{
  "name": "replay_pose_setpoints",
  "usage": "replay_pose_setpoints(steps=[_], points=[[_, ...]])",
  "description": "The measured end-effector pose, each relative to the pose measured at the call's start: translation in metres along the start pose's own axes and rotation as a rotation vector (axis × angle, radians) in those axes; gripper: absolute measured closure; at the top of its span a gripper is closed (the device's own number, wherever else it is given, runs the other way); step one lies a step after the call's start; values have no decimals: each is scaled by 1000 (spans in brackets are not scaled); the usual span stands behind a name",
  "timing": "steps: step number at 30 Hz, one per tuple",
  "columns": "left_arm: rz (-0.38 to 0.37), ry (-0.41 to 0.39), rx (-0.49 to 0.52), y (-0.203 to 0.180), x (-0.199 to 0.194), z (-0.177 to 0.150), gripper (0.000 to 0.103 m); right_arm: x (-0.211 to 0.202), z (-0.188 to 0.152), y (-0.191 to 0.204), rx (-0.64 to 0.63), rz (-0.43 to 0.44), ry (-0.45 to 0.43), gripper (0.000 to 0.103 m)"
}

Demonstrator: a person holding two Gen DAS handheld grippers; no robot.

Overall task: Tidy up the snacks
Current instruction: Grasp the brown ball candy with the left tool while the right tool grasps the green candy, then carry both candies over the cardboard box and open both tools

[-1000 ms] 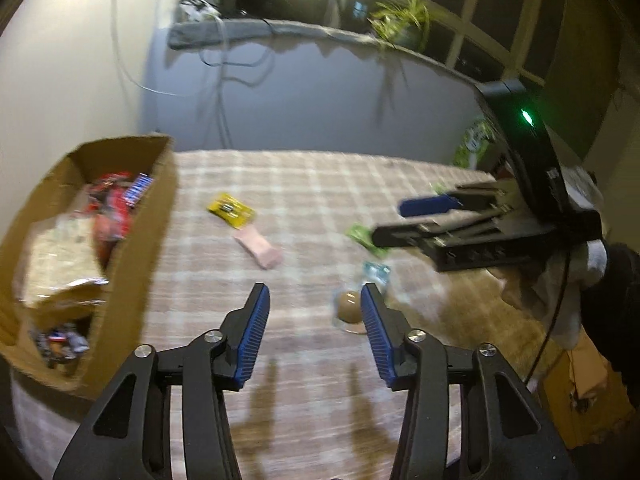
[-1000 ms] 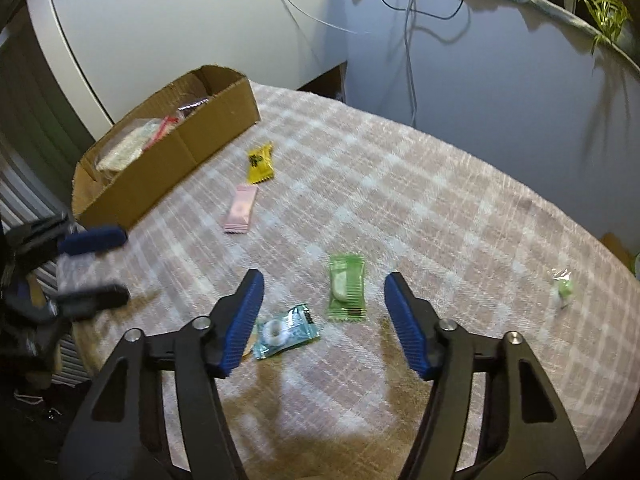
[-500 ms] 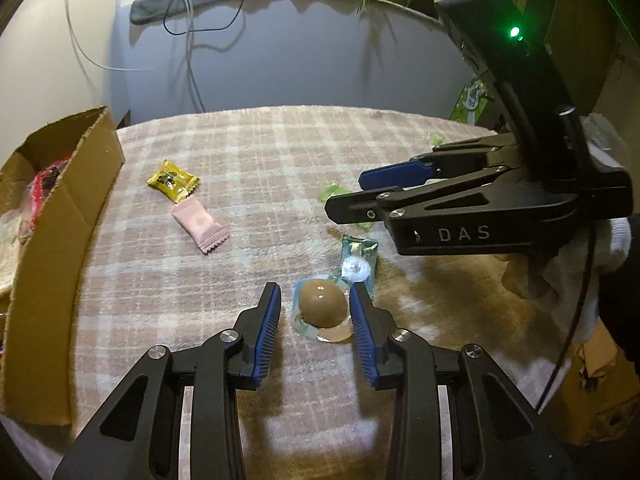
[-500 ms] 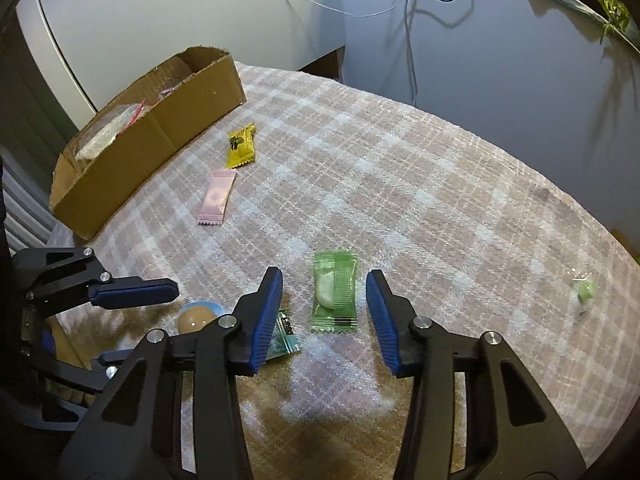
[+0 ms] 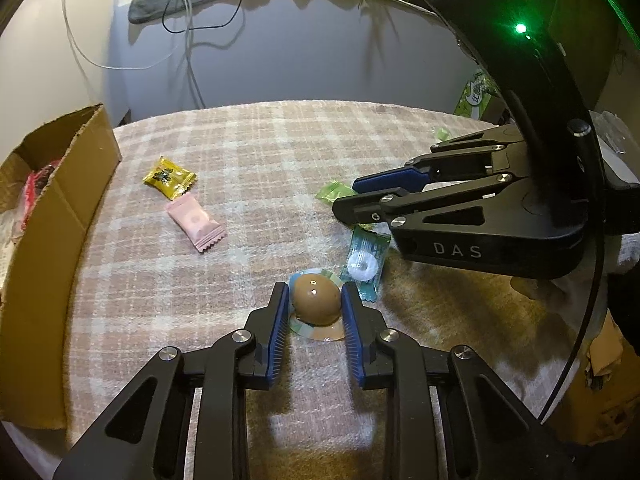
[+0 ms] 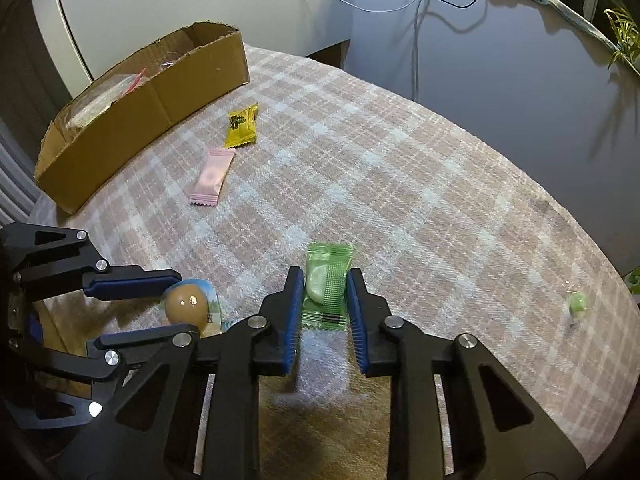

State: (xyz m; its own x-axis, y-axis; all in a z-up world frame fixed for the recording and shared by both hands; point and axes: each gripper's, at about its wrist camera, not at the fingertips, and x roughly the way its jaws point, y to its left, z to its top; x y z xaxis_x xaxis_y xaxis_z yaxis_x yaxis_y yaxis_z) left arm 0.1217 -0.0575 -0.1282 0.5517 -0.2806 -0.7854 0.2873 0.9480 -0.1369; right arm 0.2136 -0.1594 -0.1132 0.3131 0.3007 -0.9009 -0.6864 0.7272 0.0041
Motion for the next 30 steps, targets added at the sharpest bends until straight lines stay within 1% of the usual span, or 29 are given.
replay_pose_setpoints(steps=[7,13,23,30], points=[[4,-21,-15,4,-10,1,78,-12,0,-1,13,7,-31,81],[8,-60,-34,11,-29,2,78,-27,6,4,16,9,-68,81],[47,-142,-69,39,-69,3,78,-50,37,33,-21,23,-141,81],[89,-185,-103,71,-93,3,78,-51,65,58,-47,50,-176,81]])
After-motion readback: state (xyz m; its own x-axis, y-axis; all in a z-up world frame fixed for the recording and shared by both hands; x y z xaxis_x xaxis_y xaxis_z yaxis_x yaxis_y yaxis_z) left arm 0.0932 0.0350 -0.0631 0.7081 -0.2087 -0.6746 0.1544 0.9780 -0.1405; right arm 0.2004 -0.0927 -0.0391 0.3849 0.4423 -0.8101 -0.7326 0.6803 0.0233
